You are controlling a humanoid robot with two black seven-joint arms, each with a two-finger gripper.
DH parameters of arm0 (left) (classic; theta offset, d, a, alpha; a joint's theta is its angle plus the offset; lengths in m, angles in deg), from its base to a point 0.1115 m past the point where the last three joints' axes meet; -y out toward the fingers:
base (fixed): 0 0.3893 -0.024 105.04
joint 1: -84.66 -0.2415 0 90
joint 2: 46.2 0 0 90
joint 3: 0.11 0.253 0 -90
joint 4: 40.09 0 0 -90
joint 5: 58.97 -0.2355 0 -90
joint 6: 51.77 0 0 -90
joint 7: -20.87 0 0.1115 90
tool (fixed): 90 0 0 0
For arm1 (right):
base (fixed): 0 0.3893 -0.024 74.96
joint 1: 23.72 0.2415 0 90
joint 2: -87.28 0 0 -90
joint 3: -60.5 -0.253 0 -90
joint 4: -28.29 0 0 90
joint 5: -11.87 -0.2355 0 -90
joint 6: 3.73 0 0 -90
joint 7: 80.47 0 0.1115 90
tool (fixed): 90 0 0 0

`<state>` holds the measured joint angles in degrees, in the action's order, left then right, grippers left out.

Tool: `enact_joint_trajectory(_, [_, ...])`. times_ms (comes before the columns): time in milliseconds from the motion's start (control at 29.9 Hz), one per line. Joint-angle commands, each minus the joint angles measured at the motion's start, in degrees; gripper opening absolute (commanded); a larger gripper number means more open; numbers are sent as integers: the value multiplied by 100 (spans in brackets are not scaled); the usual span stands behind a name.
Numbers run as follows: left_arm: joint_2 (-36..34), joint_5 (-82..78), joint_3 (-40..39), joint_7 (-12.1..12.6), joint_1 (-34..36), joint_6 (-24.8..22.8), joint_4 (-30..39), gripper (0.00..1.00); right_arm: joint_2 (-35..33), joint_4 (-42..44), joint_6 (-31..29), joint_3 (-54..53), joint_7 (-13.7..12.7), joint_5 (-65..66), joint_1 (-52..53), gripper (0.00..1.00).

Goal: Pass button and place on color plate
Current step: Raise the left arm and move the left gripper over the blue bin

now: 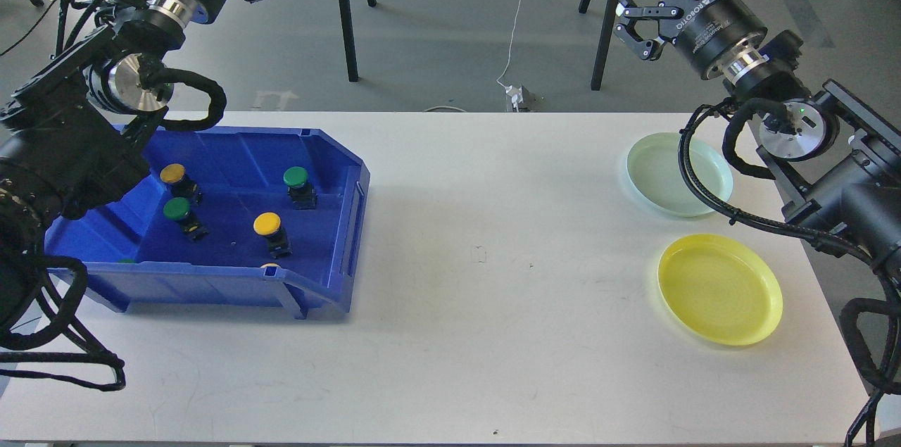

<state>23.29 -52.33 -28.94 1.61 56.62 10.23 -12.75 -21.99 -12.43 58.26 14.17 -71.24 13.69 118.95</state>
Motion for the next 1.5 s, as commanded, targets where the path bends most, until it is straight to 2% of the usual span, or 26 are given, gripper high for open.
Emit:
enact_joint_trajectory(0, [38,5,-298,-7,-254,0,-1,100,-32,3,0,-8,1,-24,-46,99])
enact_joint_trajectory(200, [100,66,-509,-42,-571,0,-44,100,29,-15,0,-8,1,-121,-274,99])
enact_joint_trajectory(267, [205,232,-658,-164,-579,0,-202,100,73,-32,0,9,1,-130,-301,99])
enact_joint_trajectory(334, [599,303,-781,-296,-518,0,-308,100,82,-58,0,36,1,-121,-301,99])
enact_joint_trajectory(401, [785,330,-1062,-515,-509,0,-265,100,73,-76,0,18,1,-130,-292,99])
enact_joint_trajectory(468, [821,330,-1483,-858,-553,0,50,100,21,-85,0,1,1,-130,-283,99])
enact_joint_trajectory(568, [681,313,-1854,-873,-658,0,1007,100,-50,-76,0,35,-8,-130,-239,99])
enact_joint_trajectory(768, [-636,155,-1645,-873,-676,0,2792,100,-94,-94,0,1,-8,-130,-265,99])
enact_joint_trajectory(902, [-1410,-800,-390,-873,-203,0,2970,100,-129,-164,0,-131,1,-130,-336,99])
enact_joint_trajectory(969, [-1744,-1687,-10,-873,26,0,3049,100,-155,-173,0,-158,1,-130,-353,99])
enact_joint_trajectory(1136, [-2421,-3606,97,-873,439,0,3390,100,-191,-164,0,-158,1,-130,-380,99])
enact_joint_trajectory(1337, [-3230,-3494,123,-873,642,0,4366,99,-191,-173,0,-271,1,-130,-467,99])
enact_joint_trajectory(1470, [-3442,-3502,535,-873,633,0,4438,100,-182,-182,0,-325,1,-130,-477,99])
